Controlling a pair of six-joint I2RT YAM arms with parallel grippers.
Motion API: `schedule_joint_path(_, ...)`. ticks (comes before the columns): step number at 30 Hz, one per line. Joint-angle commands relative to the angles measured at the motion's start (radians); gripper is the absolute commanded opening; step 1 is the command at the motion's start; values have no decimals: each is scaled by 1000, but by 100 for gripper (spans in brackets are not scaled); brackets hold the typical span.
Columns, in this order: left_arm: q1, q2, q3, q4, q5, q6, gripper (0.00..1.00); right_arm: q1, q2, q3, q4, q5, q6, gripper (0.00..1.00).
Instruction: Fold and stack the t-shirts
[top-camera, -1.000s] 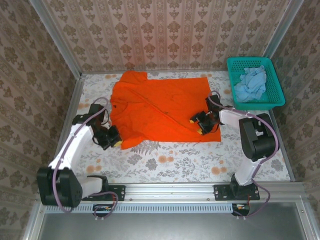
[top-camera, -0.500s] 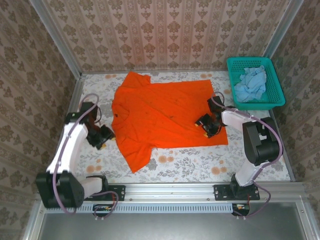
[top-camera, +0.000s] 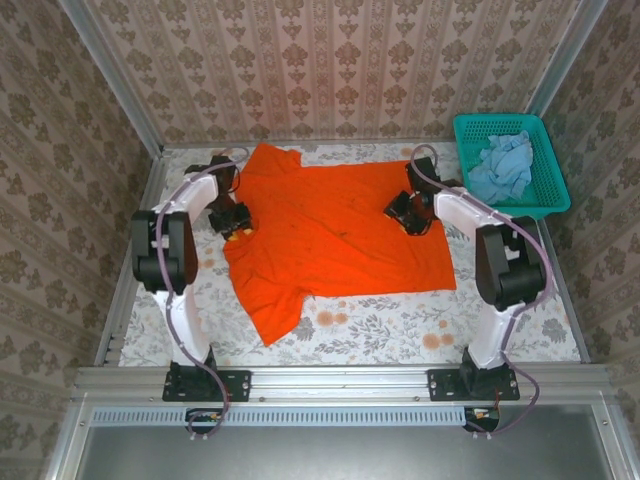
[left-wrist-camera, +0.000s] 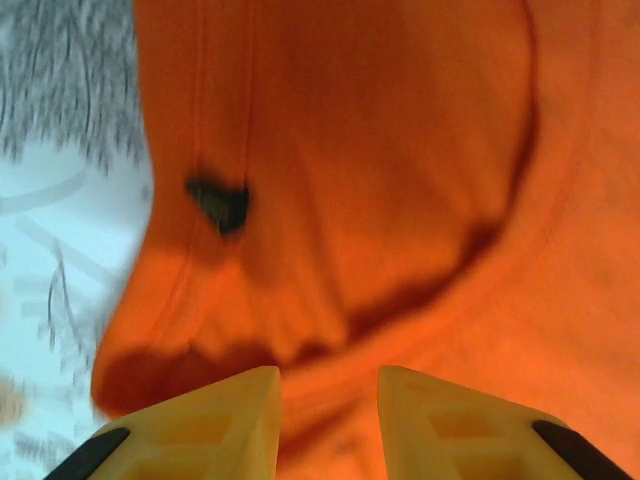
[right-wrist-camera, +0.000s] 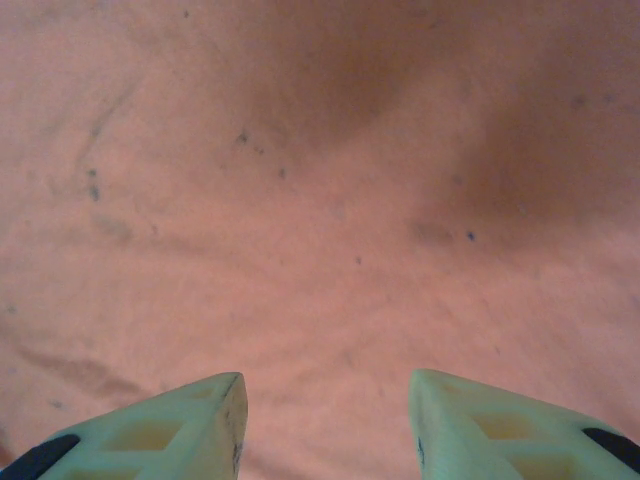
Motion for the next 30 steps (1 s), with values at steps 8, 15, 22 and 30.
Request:
schedule_joint_path(8, 14, 312, 416, -78, -100, 55, 32, 1, 295, 289, -142, 32, -58, 47)
schedule_joint_path(15, 54, 493, 752, -136, -150, 30, 35, -20, 486, 659, -276, 40, -115, 59)
schedule_joint_path(22, 94, 541, 913, -91, -99, 12, 46, -26, 544, 923, -379, 25, -197, 69)
schedule_joint_path(30, 33, 245, 652, -22, -69, 41, 77, -13, 282, 614, -268, 9, -220, 70)
